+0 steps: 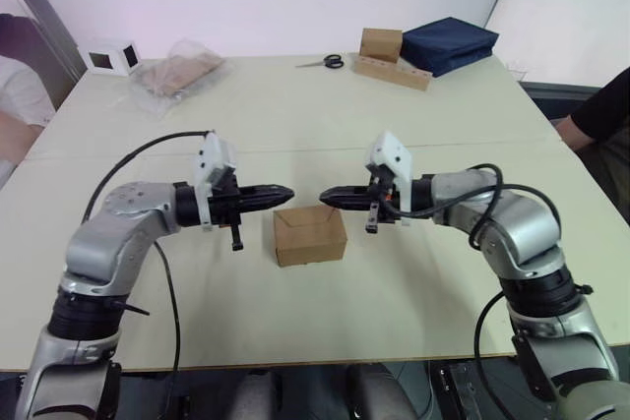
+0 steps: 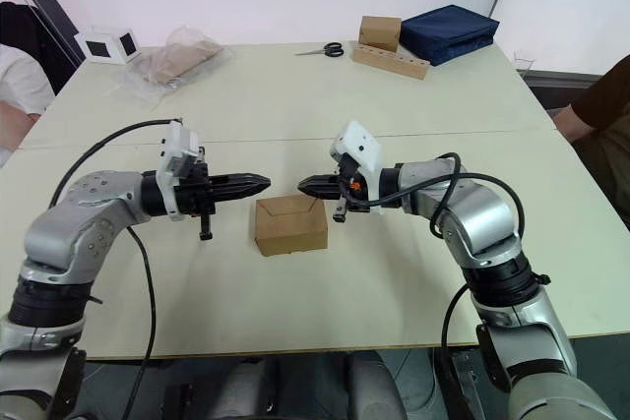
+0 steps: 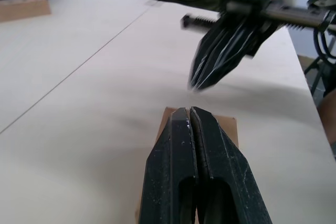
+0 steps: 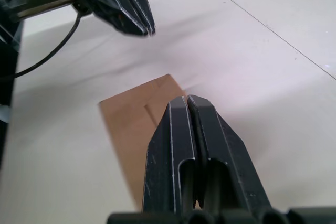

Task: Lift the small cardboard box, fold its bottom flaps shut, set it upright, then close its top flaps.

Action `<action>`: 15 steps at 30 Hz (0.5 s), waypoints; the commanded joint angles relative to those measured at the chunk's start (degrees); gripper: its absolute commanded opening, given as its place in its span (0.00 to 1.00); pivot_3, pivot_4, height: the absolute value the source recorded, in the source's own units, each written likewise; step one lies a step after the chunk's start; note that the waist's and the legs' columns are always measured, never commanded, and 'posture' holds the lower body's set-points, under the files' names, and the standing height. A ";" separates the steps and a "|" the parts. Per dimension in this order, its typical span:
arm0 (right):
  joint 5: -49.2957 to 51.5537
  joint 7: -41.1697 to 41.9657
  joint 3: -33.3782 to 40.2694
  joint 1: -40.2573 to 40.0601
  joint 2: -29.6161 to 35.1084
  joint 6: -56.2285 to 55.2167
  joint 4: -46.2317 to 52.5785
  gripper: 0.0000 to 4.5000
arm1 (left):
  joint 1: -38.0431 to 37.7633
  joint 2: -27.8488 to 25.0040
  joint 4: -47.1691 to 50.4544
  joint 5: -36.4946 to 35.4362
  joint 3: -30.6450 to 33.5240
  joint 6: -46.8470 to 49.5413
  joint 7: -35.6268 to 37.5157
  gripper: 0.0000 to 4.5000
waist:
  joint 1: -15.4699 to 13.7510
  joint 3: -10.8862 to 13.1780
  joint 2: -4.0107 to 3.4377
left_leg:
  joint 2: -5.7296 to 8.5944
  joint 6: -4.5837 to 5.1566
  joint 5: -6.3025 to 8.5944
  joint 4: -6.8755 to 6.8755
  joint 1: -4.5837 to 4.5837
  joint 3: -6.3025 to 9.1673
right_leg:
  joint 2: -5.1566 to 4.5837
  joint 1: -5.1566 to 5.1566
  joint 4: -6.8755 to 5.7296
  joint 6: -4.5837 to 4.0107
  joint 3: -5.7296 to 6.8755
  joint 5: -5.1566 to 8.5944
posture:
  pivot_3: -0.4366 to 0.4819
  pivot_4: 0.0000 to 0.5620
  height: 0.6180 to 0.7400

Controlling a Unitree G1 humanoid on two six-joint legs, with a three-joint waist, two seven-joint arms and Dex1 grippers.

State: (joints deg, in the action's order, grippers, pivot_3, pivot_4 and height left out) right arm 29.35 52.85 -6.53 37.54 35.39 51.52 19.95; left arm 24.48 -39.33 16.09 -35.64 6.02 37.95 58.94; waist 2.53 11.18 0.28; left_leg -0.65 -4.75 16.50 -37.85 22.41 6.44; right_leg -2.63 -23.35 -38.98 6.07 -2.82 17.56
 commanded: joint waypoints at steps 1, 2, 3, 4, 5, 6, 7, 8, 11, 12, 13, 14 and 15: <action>2.31 1.66 4.33 -1.66 5.02 0.54 4.82 0.00 | -3.68 -3.95 6.19 -4.18 5.44 3.56 -0.82 0.01 | -0.02 0.01 0.01 | 0.00 0.00 0.00 0.00 0.00 0.00 | 0.00 0.00 0.01 0.00 0.00 0.00 | 0.48 0.27 1.00; 2.87 2.45 5.44 -2.74 7.13 0.76 5.60 0.00 | -5.51 -5.13 8.04 -5.00 6.53 4.51 -1.12 0.01 | -0.04 0.01 0.01 | -0.01 0.01 0.00 0.02 0.00 -0.01 | -0.01 0.00 0.03 0.00 0.00 0.00 | 0.48 0.27 1.00; 3.42 3.19 6.50 -3.80 9.06 0.88 6.28 0.00 | -7.19 -6.17 9.64 -5.65 7.62 5.27 -1.52 0.01 | -0.05 0.01 0.01 | -0.01 0.01 0.01 0.02 0.00 -0.02 | -0.02 0.01 0.06 0.00 0.00 0.00 | 0.48 0.27 1.00; 3.95 3.84 7.52 -4.79 10.81 0.88 6.83 0.00 | -8.79 -7.15 11.07 -6.15 8.79 5.74 -1.80 0.01 | -0.14 0.01 0.02 | -0.01 0.01 0.01 0.02 0.01 -0.03 | -0.02 0.01 0.06 0.00 -0.01 0.00 | 0.48 0.27 1.00; 4.41 4.15 8.12 -5.42 11.95 0.77 7.15 0.00 | -9.83 -7.83 11.98 -6.58 9.55 5.99 -2.10 0.01 | -0.20 0.01 0.02 | 0.00 0.01 0.01 0.02 0.00 -0.03 | -0.03 0.03 0.07 0.00 -0.01 0.00 | 0.48 0.27 1.00; 5.26 4.84 9.44 -6.47 13.60 1.07 7.78 0.00 | -11.46 -8.93 13.18 -7.83 11.49 6.98 -2.06 0.01 | -0.23 0.01 0.02 | -0.01 0.01 0.01 0.02 0.00 -0.03 | -0.03 0.03 0.08 0.00 -0.01 0.00 | 0.48 0.27 1.00; 5.94 5.25 10.33 -7.17 14.73 1.26 8.20 0.00 | -12.58 -9.71 13.97 -8.84 12.83 7.66 -2.09 0.01 | -0.21 0.03 0.03 | -0.01 0.01 0.01 0.01 0.00 -0.03 | -0.02 0.05 0.08 0.00 0.00 0.00 | 0.48 0.27 1.00; 6.22 6.14 11.74 -8.56 17.01 1.38 8.95 0.00 | -14.34 -10.98 14.95 -10.17 15.39 8.79 -1.86 0.01 | -0.21 0.03 0.03 | -0.01 0.01 0.01 0.02 -0.01 -0.03 | -0.02 0.05 0.08 0.00 0.00 0.00 | 0.48 0.27 1.00; 9.05 9.31 17.06 -13.20 23.01 2.40 11.37 0.00 | -20.93 -15.18 17.02 -11.83 22.66 10.53 0.44 0.01 | -0.20 0.07 0.03 | -0.02 0.04 0.02 0.08 0.01 -0.05 | -0.01 0.03 0.15 -0.01 -0.01 0.01 | 0.48 0.27 1.00; 9.85 9.69 18.22 -14.22 24.08 2.63 11.75 0.00 | -22.69 -16.10 17.03 -11.79 24.28 10.57 0.90 0.01 | -0.22 0.07 0.03 | -0.02 0.04 0.02 0.11 0.01 -0.06 | -0.02 0.03 0.18 -0.01 -0.01 0.01 | 0.48 0.27 1.00; 10.32 9.85 19.13 -15.13 25.00 2.69 12.03 0.00 | -24.28 -16.84 16.89 -11.88 25.80 10.59 1.53 0.01 | -0.17 0.07 0.03 | -0.02 0.04 0.02 0.14 0.00 -0.07 | -0.02 0.03 0.22 -0.01 -0.01 0.00 | 0.48 0.27 1.00; 10.61 10.04 20.04 -16.15 25.89 2.53 12.28 0.00 | -25.77 -17.49 16.73 -12.01 27.27 10.55 2.11 0.01 | -0.15 0.07 0.03 | -0.03 0.04 0.02 0.15 -0.05 -0.08 | -0.02 0.08 0.23 -0.01 -0.01 0.00 | 0.48 0.27 1.00; 10.84 10.12 20.74 -16.92 26.51 2.43 12.45 0.00 | -26.88 -17.95 16.61 -12.15 28.40 10.46 2.49 0.01 | -0.15 0.07 0.03 | -0.04 0.04 0.02 0.15 -0.09 -0.10 | -0.01 0.11 0.23 -0.02 -0.01 0.00 | 0.48 0.27 1.00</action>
State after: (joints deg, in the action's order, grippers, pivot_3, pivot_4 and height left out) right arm 38.78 62.38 11.58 21.10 60.55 54.46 30.54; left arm -1.45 -56.23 31.70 -46.95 30.83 48.51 60.29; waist 2.38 11.25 0.31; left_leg -0.70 -4.72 16.52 -37.69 22.31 6.35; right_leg -2.63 -23.21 -38.75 6.05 -2.83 17.56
